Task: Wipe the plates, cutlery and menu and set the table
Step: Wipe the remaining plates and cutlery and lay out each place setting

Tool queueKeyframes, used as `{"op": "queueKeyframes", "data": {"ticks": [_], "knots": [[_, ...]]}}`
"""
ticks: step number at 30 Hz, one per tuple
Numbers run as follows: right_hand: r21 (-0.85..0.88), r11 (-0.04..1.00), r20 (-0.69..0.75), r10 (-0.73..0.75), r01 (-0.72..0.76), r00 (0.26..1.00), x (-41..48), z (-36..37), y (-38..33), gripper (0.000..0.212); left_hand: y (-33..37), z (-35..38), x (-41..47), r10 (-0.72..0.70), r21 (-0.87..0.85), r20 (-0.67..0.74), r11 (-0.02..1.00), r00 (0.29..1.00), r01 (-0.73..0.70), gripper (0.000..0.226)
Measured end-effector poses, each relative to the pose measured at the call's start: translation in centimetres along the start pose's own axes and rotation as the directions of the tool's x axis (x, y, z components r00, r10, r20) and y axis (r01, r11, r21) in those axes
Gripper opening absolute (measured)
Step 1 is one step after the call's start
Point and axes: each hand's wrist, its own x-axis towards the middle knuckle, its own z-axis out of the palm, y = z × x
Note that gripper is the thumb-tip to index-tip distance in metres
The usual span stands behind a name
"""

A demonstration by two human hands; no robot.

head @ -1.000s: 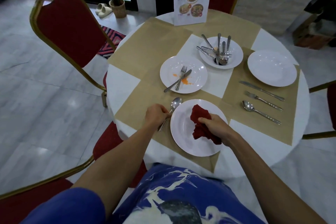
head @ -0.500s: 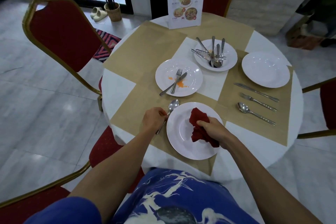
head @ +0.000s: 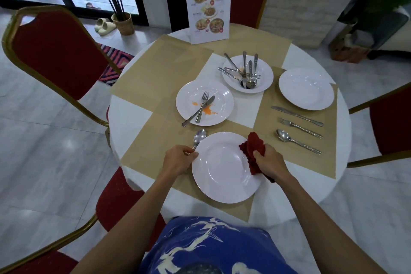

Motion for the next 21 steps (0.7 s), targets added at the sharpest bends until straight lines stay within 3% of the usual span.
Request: {"op": "queueKeyframes", "data": {"ticks": [7, 14, 21], "knots": [[-0.007, 1.0, -0.043, 0.011, -0.011, 0.999, 0.6, 0.4, 0.5, 0.036, 1.3, 0.5, 0.3, 0.017, 0.018, -0.026, 1.0, 1.0, -0.016, 0.024], [-0.021, 1.0, -0.046, -0.003, 0.002, 0.999, 1.1, 0.0, 0.7, 0.034, 0.6, 0.5, 1.1, -0.004, -0.075, -0.027, 0.997, 1.0, 0.002, 0.018], [-0.01, 1.0, -0.037, 0.006, -0.007, 0.999, 1.1, 0.0, 0.5, 0.034, -0.9, 0.0, 1.2, -0.001, 0.076, -0.089, 0.997, 0.996, 0.007, 0.019]]}}
